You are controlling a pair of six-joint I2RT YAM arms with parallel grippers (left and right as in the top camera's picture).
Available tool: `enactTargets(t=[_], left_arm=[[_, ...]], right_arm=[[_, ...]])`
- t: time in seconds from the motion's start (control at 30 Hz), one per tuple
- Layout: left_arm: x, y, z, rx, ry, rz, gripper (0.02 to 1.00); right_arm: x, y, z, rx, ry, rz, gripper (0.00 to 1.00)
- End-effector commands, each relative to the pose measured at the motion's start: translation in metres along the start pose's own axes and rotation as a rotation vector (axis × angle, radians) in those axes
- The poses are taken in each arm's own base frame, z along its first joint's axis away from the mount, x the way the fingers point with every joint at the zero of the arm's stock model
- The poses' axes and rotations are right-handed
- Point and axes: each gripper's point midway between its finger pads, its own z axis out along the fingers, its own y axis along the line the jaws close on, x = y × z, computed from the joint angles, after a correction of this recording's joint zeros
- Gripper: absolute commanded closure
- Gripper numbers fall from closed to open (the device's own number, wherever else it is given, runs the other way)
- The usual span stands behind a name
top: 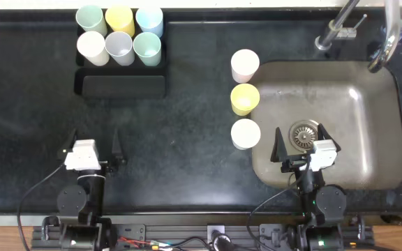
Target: Store Cups
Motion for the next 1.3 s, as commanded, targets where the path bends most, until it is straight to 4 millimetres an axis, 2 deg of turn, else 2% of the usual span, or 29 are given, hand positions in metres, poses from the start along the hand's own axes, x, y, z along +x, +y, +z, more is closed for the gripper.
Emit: enactTargets(t=[0.03, 0.37, 0.5, 0.6, 0.73, 0.83, 0.97, 1.1, 1.2, 1.3], left_arm=[[-0.001, 0.004, 0.000, -0.023, -0.006, -0.025, 0.018], [-0.001, 0.002, 0.000, -0.011, -0.006, -0.027, 0.020], [-0.008, -0.002, -0.001, 0.015, -0.024, -0.159, 0.020], [-0.034, -0.009, -0.007, 0.060, -0.069, -0.261, 0.018], [-0.091, -0.034, -0.018, 0.218, -0.097, -0.334, 0.018], [-0.127, -0.052, -0.013, 0.301, -0.050, -0.351, 0.018], [-0.171, -0.077, 0.013, 0.370, 0.124, -0.361, 0.018], [-0.204, -0.102, 0.041, 0.365, 0.337, -0.353, 0.018], [-0.223, -0.127, 0.062, 0.327, 0.458, -0.303, 0.018], [-0.231, -0.161, 0.086, 0.293, 0.546, -0.254, 0.018]], right_arm=[[0.000, 0.002, 0.000, -0.012, -0.011, -0.006, 0.003], [0.000, 0.002, 0.000, -0.012, -0.011, -0.006, 0.005], [0.000, 0.002, 0.000, -0.012, -0.011, -0.006, 0.003], [0.000, 0.002, 0.000, -0.012, -0.011, -0.006, 0.003], [0.000, 0.002, 0.000, -0.012, -0.011, -0.006, 0.003], [0.000, 0.002, 0.000, -0.012, -0.011, -0.006, 0.003], [0.000, 0.002, 0.000, -0.012, -0.011, -0.006, 0.003], [0.000, 0.002, 0.000, -0.012, -0.011, -0.006, 0.003], [0.000, 0.002, 0.000, -0.012, -0.011, -0.006, 0.005], [0.000, 0.002, 0.000, -0.012, -0.011, -0.006, 0.003]])
